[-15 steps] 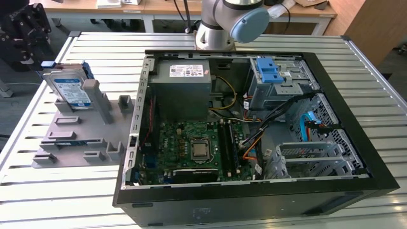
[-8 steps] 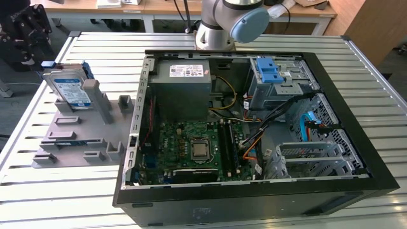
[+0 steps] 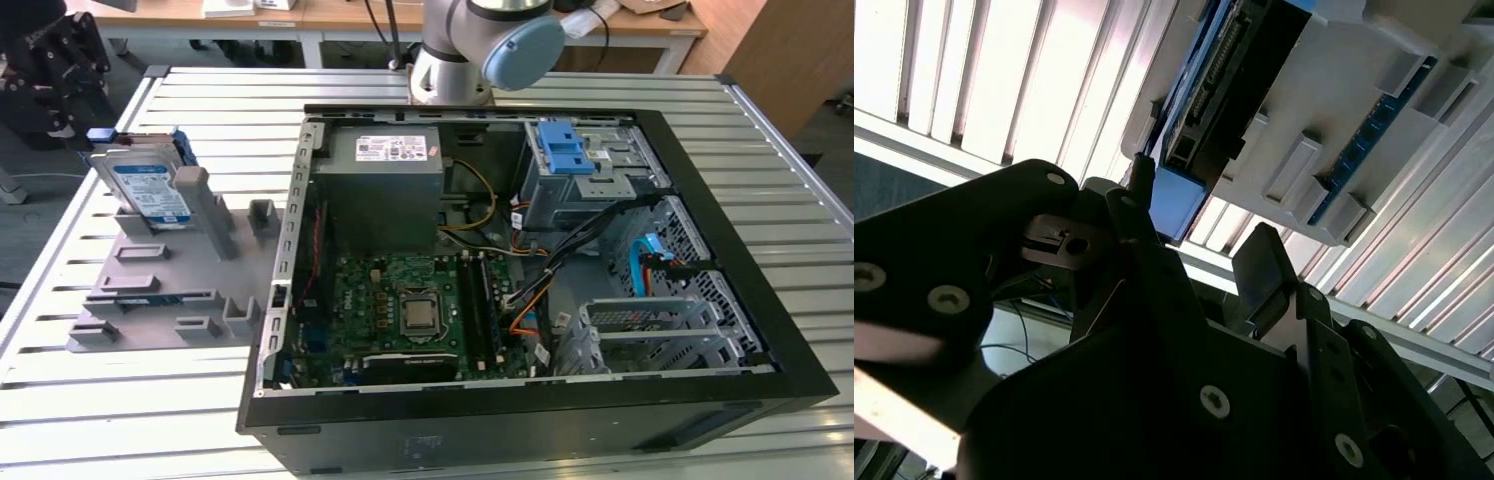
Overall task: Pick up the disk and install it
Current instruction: 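Pick up the disk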
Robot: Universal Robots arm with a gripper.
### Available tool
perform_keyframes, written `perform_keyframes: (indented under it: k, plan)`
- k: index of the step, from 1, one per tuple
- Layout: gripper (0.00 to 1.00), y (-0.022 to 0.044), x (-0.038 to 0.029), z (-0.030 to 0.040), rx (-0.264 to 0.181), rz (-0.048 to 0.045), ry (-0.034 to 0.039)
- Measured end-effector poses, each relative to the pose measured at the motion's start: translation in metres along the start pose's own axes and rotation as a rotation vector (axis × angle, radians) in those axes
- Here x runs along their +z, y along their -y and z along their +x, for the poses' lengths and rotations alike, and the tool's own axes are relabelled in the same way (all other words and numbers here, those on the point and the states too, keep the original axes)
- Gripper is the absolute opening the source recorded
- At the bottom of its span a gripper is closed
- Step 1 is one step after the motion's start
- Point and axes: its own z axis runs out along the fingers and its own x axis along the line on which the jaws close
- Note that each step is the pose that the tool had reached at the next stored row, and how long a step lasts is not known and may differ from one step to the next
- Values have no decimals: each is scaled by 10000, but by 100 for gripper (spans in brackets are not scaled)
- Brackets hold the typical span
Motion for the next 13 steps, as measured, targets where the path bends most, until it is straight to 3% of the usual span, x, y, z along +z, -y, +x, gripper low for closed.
perform_keyframes:
  k: [6, 13]
  plan:
    - [59, -18, 44, -11, -5, 10, 1]
    - [59, -29, 114, -10, -127, 87, 8]
